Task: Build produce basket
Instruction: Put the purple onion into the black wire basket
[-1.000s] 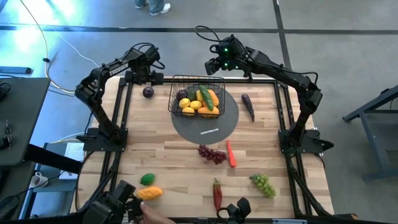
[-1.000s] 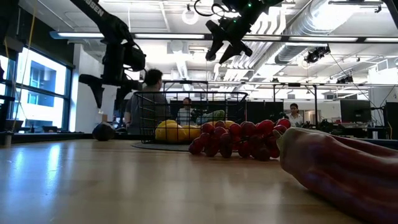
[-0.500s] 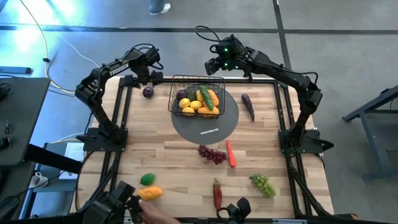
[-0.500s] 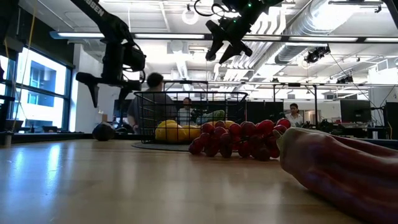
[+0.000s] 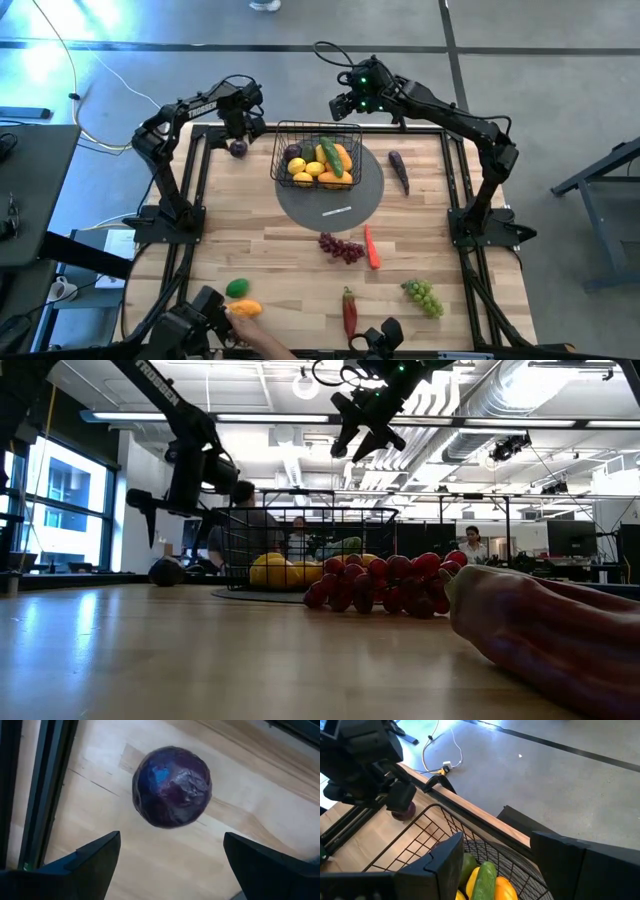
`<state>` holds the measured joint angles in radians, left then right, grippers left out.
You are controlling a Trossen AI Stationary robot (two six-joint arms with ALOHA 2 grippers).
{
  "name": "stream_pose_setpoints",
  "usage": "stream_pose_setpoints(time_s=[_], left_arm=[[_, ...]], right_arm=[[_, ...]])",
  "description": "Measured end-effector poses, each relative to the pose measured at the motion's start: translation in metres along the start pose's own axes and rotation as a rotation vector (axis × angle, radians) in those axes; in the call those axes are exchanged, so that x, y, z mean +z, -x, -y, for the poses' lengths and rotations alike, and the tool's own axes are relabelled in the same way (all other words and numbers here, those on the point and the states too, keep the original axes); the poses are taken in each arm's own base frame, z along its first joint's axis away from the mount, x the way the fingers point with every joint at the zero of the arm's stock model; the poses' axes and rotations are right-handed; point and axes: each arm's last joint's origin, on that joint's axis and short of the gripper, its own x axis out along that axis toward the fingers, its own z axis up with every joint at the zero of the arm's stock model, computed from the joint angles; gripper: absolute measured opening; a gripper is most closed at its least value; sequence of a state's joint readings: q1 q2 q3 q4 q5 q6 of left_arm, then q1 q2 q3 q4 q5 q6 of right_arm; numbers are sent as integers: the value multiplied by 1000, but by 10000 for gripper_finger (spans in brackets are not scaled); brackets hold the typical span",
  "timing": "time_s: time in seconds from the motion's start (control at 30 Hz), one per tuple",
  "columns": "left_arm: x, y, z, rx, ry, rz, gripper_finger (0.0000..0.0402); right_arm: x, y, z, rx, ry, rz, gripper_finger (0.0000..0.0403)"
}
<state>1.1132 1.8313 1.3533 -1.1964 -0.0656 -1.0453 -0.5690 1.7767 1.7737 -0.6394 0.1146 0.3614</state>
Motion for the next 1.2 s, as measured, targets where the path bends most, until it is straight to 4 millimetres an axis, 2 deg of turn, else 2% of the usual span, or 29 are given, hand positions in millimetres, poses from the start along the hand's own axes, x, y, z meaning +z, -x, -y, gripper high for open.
stream_pose_setpoints(time_s=[0.37,0.7,0.93,1.2], left_arm=[[17,-10,0,-17,56,16,345],[18,-10,0,-10,112,33,345],[13,-31,-4,-11,142,5,345],[11,-41,-4,-16,157,29,345]], right_arm=[[0,0,0,-1,0,0,211],[0,0,0,-5,0,2,211],[0,0,0,-4,0,2,211],[0,0,0,-4,0,1,211]])
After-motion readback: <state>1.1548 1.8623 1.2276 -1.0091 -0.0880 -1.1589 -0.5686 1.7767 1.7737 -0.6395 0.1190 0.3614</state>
